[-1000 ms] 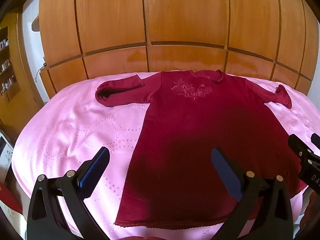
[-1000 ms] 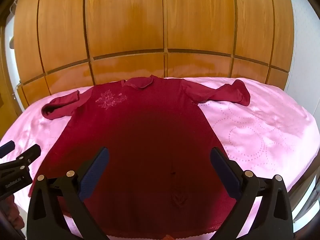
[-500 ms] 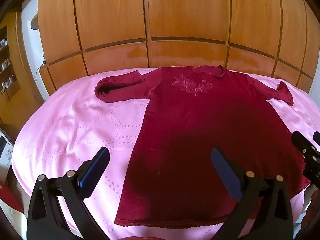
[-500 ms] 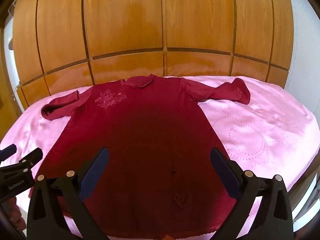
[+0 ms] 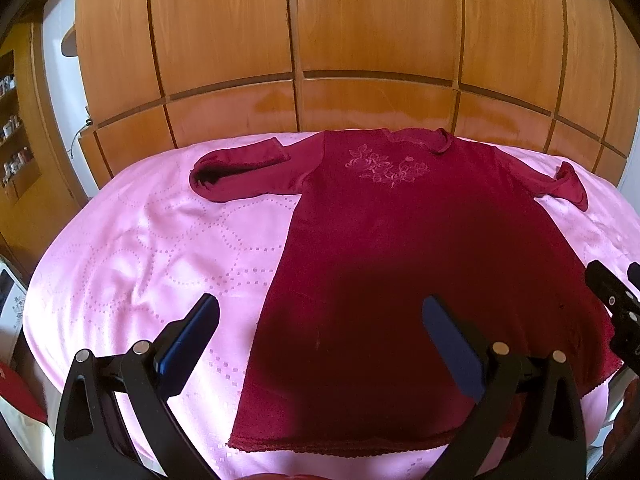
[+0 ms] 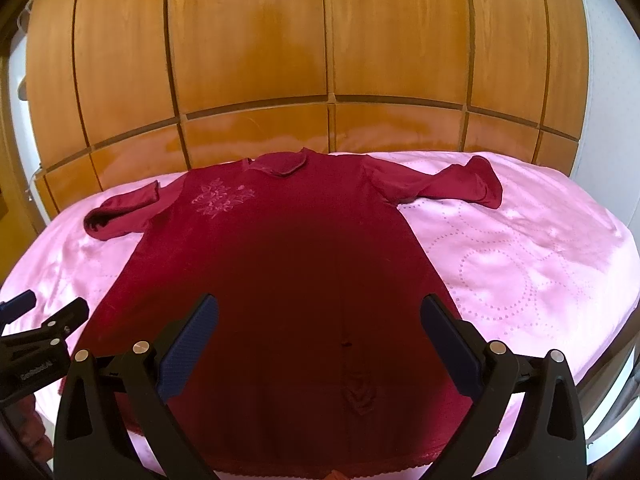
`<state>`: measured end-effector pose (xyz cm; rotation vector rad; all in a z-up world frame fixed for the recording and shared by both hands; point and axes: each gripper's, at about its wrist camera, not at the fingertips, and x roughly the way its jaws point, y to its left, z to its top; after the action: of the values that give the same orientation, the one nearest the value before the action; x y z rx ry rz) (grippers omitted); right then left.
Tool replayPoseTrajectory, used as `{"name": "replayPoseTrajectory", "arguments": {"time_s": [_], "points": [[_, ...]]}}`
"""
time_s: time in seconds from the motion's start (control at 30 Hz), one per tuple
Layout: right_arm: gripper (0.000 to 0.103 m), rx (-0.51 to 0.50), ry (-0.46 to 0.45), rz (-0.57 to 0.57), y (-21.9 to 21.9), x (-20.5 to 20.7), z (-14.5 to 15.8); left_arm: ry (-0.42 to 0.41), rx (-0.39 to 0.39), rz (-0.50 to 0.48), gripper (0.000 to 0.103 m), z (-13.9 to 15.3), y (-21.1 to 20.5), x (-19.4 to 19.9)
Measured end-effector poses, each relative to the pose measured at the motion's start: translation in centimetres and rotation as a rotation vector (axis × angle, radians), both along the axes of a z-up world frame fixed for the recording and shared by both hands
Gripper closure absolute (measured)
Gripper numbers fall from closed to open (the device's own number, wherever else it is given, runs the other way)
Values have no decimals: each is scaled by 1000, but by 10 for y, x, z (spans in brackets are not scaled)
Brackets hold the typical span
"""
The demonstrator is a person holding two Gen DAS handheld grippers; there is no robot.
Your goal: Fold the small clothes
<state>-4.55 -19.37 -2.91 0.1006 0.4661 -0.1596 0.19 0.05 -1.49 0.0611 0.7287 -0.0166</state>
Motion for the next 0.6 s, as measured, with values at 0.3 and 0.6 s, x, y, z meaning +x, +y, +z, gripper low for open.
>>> {"name": "replayPoseTrajectory", "arguments": {"time_s": [0.3,0.6], "points": [[3,-8,-5,0,0,0,0,8,2,3,2,1,0,2],[3,-7,6,4,1,2,-1,19,8,5,2,-1,-3,4]]}}
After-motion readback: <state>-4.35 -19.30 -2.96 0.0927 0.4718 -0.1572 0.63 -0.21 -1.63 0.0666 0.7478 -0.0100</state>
